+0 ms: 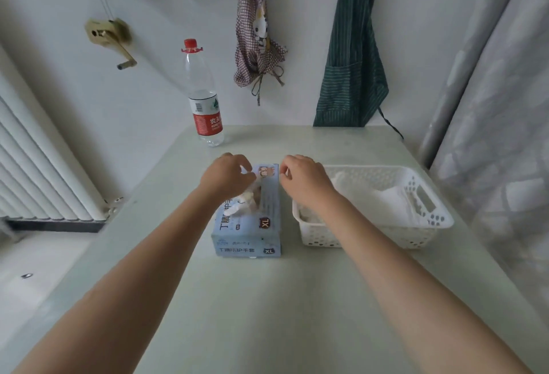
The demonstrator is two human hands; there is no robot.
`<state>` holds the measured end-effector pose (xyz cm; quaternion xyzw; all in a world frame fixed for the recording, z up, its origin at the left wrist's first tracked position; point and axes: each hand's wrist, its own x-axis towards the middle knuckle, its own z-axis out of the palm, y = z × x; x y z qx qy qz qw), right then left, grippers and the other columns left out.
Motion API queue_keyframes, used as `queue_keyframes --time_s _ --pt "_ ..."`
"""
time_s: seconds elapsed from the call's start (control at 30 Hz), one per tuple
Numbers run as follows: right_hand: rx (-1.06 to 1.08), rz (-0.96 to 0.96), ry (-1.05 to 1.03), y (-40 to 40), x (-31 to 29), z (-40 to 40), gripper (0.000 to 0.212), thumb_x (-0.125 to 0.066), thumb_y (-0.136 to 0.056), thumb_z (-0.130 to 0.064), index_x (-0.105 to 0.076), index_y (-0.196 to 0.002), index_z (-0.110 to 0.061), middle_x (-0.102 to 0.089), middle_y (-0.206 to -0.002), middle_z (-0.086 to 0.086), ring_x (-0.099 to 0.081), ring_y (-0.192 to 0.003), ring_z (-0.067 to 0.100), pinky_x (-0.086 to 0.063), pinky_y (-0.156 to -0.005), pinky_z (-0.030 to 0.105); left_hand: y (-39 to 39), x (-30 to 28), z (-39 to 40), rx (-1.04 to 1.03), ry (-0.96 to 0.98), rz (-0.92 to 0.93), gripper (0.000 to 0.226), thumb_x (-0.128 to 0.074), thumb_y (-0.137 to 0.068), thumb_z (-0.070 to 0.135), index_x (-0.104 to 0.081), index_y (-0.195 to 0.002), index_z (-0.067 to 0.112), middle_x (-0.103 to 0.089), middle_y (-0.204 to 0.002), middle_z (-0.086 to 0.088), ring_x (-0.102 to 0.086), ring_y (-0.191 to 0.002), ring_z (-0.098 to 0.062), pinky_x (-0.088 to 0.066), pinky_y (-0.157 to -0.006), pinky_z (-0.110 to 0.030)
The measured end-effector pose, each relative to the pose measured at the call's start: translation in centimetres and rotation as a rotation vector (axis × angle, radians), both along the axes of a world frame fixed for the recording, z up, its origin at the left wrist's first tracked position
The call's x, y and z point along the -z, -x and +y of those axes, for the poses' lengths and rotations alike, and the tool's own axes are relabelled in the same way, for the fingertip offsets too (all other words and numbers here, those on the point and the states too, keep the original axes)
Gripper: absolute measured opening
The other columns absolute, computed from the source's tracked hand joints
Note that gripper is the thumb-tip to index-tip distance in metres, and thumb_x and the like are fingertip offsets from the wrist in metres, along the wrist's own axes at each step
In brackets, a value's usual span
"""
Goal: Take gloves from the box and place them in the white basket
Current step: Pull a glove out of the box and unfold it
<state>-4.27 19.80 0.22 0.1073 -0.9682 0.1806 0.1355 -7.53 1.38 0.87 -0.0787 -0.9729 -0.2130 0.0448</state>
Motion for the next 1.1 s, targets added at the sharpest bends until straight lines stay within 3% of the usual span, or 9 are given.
queue_keyframes --time_s 0.13,0.23,0.33,0.43,0.6,0.73,0.9,1.0,1.1 --pt "-0.071 -0.093 -0.015 0.8 0.8 -3.7 0.020 -0.052 -0.096 -0.029 -0.062 -0.110 -0.019 -0.059 -0.112 -0.001 -0.049 -0.110 0.022 -0.036 -0.093 0.040 -0.2 1.0 -2.8 0.018 -0.009 -0.126 0.037 -0.070 -0.082 0.039 -0.062 -0.114 0.023 -0.058 -0.106 0.002 -0.056 -0.096 -0.019 -0.047 -0.083 -0.031" --pt "-0.093 -0.128 -0.049 1.1 1.3 -5.4 0.022 -0.057 -0.093 -0.026 -0.061 -0.114 -0.023 -0.059 -0.118 -0.001 -0.048 -0.117 0.021 -0.035 -0.096 0.041 -0.6 1.3 -3.8 0.029 -0.050 -0.092 0.021 -0.073 -0.082 0.036 -0.066 -0.097 0.023 -0.057 -0.091 0.007 -0.055 -0.087 -0.014 -0.044 -0.073 -0.026" --pt "-0.084 -0.111 -0.058 1.1 1.4 -6.0 0.014 -0.057 -0.092 -0.019 -0.064 -0.104 -0.022 -0.061 -0.109 -0.001 -0.051 -0.111 0.023 -0.037 -0.093 0.040 -0.7 1.4 -3.9 0.045 -0.071 -0.055 0.013 -0.068 -0.086 0.029 -0.072 -0.085 0.017 -0.063 -0.082 0.006 -0.056 -0.078 -0.013 -0.043 -0.062 -0.020" --pt "-0.052 -0.071 -0.013 1.1 0.9 -5.8 0.013 -0.056 -0.094 -0.019 -0.067 -0.098 -0.021 -0.063 -0.103 -0.001 -0.055 -0.102 0.021 -0.041 -0.091 0.038 -0.7 1.3 -4.1 -0.001 -0.196 -0.013 0.018 -0.066 -0.090 0.029 -0.073 -0.086 0.013 -0.069 -0.087 0.000 -0.061 -0.080 -0.016 -0.049 -0.069 -0.029" --pt "0.016 0.016 0.168 1.2 -0.3 -5.3 0.015 -0.056 -0.092 -0.017 -0.070 -0.088 -0.017 -0.065 -0.095 -0.003 -0.059 -0.086 0.017 -0.049 -0.080 0.033 -1.0 0.7 -4.2 -0.008 -0.332 0.032 0.020 -0.058 -0.093 0.028 -0.073 -0.101 0.016 -0.069 -0.100 0.003 -0.060 -0.086 -0.011 -0.042 -0.065 -0.021" --pt "0.046 -0.017 0.331 1.1 -0.5 -5.1 0.008 -0.063 -0.088 -0.015 -0.070 -0.086 -0.013 -0.066 -0.085 -0.006 -0.059 -0.079 0.014 -0.050 -0.071 0.028 -1.4 0.5 -3.9 0.035 -0.418 -0.025 0.022 -0.068 -0.087 0.025 -0.068 -0.109 0.021 -0.067 -0.093 0.006 -0.059 -0.075 -0.002 -0.040 -0.055 -0.010" --pt "0.065 -0.026 0.506 0.7 -0.7 -5.1 0.003 -0.068 -0.084 -0.012 -0.068 -0.081 -0.013 -0.065 -0.079 -0.004 -0.057 -0.075 0.012 -0.046 -0.066 0.021 -1.8 0.4 -3.5 0.077 -0.373 -0.047 0.029 -0.068 -0.087 0.020 -0.067 -0.116 0.023 -0.064 -0.081 0.010 -0.058 -0.071 -0.006 -0.042 -0.059 -0.018" --pt "0.045 -0.004 0.645 0.6 -1.3 -5.1 0.006 -0.068 -0.085 -0.007 -0.069 -0.080 -0.012 -0.066 -0.076 -0.001 -0.060 -0.073 0.015 -0.051 -0.071 0.028 -2.0 0.6 -3.2 0.094 -0.359 -0.078 0.032 -0.069 -0.085 0.016 -0.065 -0.116 0.023 -0.065 -0.080 0.006 -0.058 -0.070 -0.011 -0.045 -0.060 -0.021" --pt "0.024 0.032 0.755 0.4 -2.4 -5.1 0.010 -0.066 -0.087 -0.005 -0.071 -0.085 -0.013 -0.067 -0.080 -0.002 -0.062 -0.078 0.014 -0.053 -0.076 0.025 -2.0 0.7 -3.0 0.070 -0.350 -0.066 0.029 -0.068 -0.084 0.015 -0.065 -0.112 0.020 -0.065 -0.082 0.002 -0.055 -0.066 -0.012 -0.044 -0.057 -0.022"
